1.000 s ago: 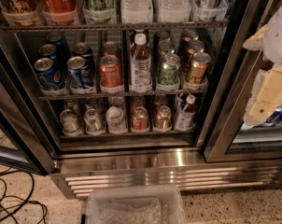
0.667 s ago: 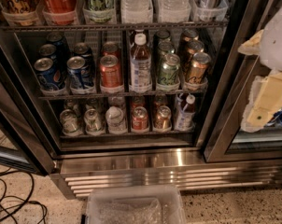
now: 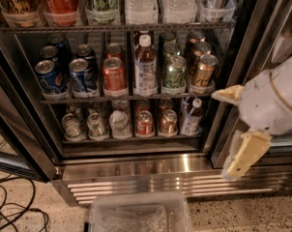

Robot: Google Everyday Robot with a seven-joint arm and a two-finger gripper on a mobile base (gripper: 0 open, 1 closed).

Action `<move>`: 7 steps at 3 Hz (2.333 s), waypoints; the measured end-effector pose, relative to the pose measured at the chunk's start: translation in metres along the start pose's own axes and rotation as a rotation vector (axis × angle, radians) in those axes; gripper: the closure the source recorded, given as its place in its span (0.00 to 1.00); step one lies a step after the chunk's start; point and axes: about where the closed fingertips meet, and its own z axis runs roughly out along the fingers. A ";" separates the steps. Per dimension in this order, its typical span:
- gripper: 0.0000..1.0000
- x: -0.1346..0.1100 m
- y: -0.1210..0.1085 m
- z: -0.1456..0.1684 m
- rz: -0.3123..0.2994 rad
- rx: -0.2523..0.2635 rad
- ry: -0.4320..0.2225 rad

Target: Pick blue plastic bottle from middle shelf of fridge

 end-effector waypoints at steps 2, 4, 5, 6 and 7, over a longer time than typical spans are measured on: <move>0.00 -0.022 0.020 0.074 -0.038 0.046 -0.352; 0.00 -0.084 0.026 0.101 -0.003 0.248 -0.515; 0.00 -0.093 0.012 0.101 0.023 0.310 -0.518; 0.00 -0.092 0.012 0.101 0.022 0.311 -0.516; 0.00 -0.093 0.007 0.103 0.051 0.374 -0.554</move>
Offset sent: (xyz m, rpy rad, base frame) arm 0.0015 0.0850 -0.0745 0.5823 -0.2133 0.1020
